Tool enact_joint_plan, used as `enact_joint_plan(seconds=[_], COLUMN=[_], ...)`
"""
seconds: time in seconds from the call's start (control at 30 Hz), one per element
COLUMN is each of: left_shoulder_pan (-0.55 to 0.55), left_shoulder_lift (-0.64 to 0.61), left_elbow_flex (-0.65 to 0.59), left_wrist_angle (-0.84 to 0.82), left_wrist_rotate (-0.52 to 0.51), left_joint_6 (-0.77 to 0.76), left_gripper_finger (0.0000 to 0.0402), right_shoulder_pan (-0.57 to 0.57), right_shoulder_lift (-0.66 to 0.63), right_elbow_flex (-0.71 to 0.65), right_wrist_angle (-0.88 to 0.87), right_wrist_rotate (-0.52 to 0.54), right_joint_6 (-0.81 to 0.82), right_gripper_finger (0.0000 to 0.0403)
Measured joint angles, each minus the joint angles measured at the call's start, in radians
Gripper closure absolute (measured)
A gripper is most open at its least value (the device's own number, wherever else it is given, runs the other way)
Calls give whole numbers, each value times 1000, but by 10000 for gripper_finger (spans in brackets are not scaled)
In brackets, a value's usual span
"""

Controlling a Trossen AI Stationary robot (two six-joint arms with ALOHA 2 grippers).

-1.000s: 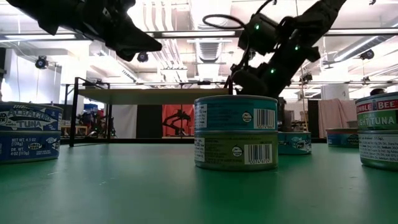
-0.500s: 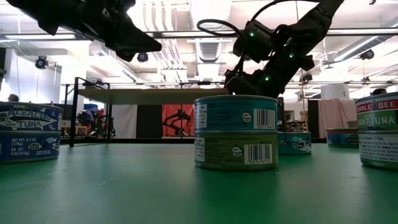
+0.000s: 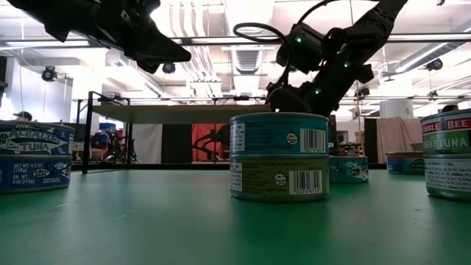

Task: Stack canned seafood by type on shelf
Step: Put the top right blue tuna can on the shelf

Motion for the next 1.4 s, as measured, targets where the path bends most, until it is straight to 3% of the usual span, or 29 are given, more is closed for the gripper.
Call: enact_joint_plan(seconds=[0.17,0.4,0.47,1.07,1.4], left_shoulder_pan=[0,0,0,0,0], left_shoulder_lift=[0,0,0,0,0], left_elbow_flex=[0,0,0,0,0], left_wrist_angle=[2,4,4,4,4], left_wrist_rotate=[0,0,0,0,0], left_joint_6=[0,0,0,0,0], left_gripper_finger=[401,401,401,401,401], right_shoulder_pan=[0,-2,-2,39,104], right_shoulder_lift=[4,6,6,-39,-79], right_elbow_flex=[1,2,2,-4,19], right_wrist_angle=[0,1,2,5,21], right_wrist_rotate=[-40,-31,-30,-32,99], right_joint_6=[4,13,9,-11,-66], right_gripper_finger=[179,352,381,395,395])
